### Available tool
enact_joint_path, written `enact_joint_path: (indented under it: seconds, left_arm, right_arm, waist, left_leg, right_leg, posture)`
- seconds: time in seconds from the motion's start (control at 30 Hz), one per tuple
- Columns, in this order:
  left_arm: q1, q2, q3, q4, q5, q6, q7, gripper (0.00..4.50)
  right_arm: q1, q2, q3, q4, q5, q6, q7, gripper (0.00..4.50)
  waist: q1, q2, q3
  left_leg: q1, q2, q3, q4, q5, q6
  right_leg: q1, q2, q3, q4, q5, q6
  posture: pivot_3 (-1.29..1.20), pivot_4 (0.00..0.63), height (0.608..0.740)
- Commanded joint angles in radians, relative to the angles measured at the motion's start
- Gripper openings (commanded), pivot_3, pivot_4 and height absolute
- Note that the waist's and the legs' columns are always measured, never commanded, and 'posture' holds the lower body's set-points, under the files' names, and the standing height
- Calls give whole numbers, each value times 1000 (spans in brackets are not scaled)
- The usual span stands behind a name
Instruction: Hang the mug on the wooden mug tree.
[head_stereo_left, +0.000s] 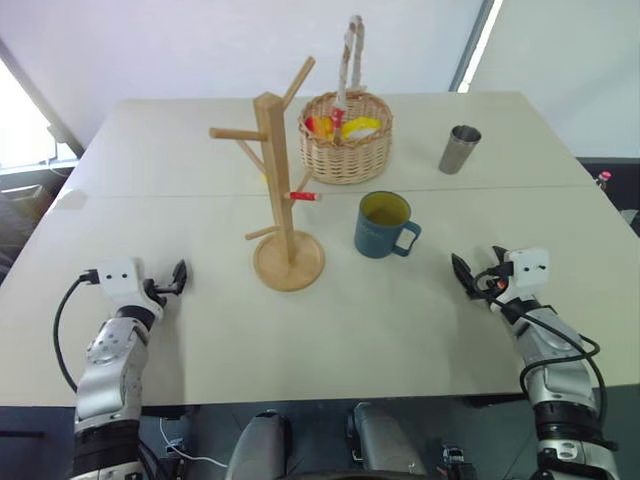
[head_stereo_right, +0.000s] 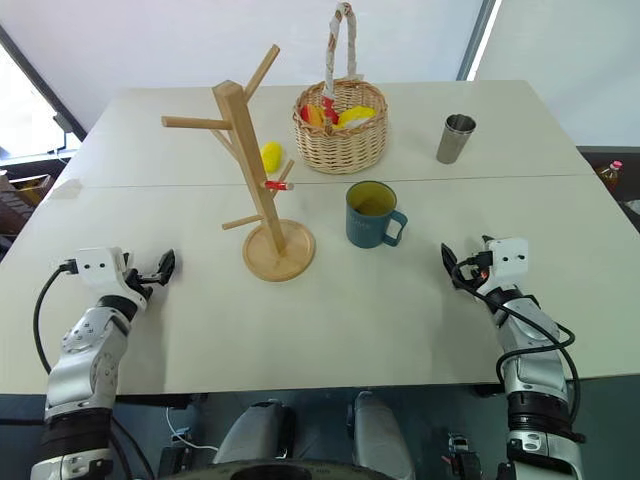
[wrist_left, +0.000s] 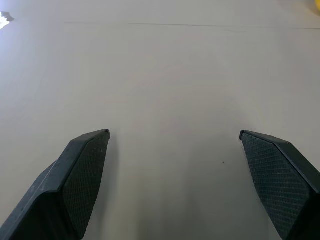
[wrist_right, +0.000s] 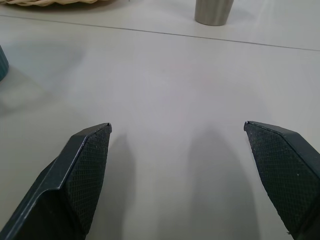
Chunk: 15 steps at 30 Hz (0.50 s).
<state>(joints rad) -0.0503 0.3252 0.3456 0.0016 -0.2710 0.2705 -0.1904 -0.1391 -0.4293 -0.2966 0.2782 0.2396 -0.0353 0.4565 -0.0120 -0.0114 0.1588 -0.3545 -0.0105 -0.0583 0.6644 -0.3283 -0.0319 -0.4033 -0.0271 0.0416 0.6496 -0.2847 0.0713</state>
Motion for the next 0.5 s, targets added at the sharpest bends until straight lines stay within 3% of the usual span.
enact_joint_path:
  seconds: [0.03, 0.5]
  left_arm:
    - [-1, 0, 3, -7, 1, 7, 8, 4500]
    - [-1, 9, -53, -79, -38, -2, -106, 4500]
  right_arm:
    - [-1, 5, 3, -15, -2, -21, -7, 4411]
    - [118, 24, 1, -222, 30, 26, -26, 4411]
  waist:
    - [0, 0, 0]
    - [1, 0, 0]
  left_leg:
    - [0, 0, 0, 0, 0, 0]
    - [0, 0, 0, 0, 0, 0]
  right_leg:
    - [0, 0, 0, 0, 0, 0]
    - [0, 0, 0, 0, 0, 0]
  posture:
    - [0, 150, 740]
    - [0, 150, 740]
